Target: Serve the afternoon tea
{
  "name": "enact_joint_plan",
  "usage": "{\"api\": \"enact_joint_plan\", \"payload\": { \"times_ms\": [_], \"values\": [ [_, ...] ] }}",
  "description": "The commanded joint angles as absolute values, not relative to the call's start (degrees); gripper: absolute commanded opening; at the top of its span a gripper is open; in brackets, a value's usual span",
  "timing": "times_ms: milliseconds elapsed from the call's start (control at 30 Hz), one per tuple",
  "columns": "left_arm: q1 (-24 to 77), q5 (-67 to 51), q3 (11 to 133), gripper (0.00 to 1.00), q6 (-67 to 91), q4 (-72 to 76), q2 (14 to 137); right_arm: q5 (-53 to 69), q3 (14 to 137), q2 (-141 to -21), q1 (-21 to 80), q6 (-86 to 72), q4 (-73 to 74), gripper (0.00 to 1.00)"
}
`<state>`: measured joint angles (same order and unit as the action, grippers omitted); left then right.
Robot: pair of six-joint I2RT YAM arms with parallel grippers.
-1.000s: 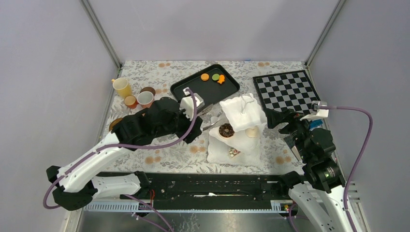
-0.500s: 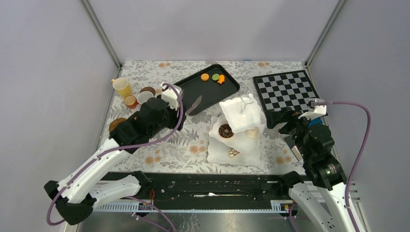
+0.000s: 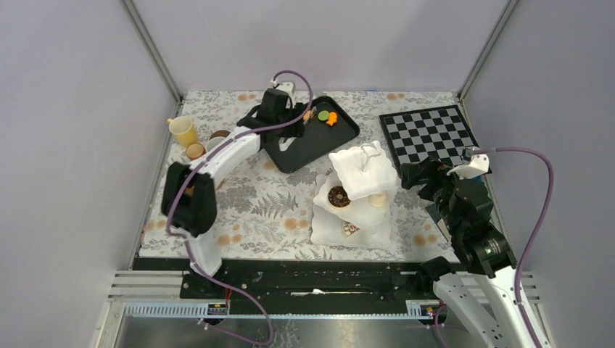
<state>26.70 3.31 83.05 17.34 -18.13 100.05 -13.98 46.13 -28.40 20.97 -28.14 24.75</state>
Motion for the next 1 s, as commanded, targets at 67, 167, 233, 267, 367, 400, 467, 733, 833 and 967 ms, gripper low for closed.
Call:
{"api": "enact_joint_plan", "payload": {
  "times_ms": [67,167,233,267,367,400,467,733,833,967],
  "values": [
    [24.43,-1.71,95.92,0.64,18.46,-16.77,112.38,-18.53,46.91,-29.17,21.27,-29.45,22.53,0.98],
    [24.89,-1.21,98.13,0.63,18.48,-16.75,116.10,-19.00,46.68,-28.53,21.27,-28.61,22.52,0.98],
    [24.96,-0.26,99.31,0.63,18.29,-17.66,118.01,-18.87,46.63,-27.47,21.27,-28.48,22.64,0.98],
    [24.96,1.25,99.92,0.64,18.36,-18.13,118.77,-18.75,46.59,-26.54,21.28,-28.43,22.62,0.98],
    [25.09,4.31,101.32,0.64,17.70,-18.81,120.34,-18.78,45.66,-23.54,21.27,-28.31,22.61,0.98],
    [25.20,5.35,101.85,0.64,17.36,-18.81,120.85,-18.87,45.17,-22.21,21.27,-28.29,22.65,0.98],
    [25.30,7.27,103.32,0.64,16.89,-19.54,122.26,-18.87,44.32,-21.02,21.27,-28.30,22.54,0.98],
    [26.77,11.55,108.92,0.62,15.39,-22.68,127.36,-16.62,43.89,-18.80,21.27,-27.38,22.44,0.98],
    [27.02,10.95,112.31,0.62,15.27,-24.61,129.80,-16.61,44.31,-18.41,21.27,-26.53,22.38,0.98],
    [27.39,11.68,115.06,0.62,15.35,-25.31,131.55,-15.73,44.67,-18.04,21.27,-26.20,22.02,0.98]
  ]
}}
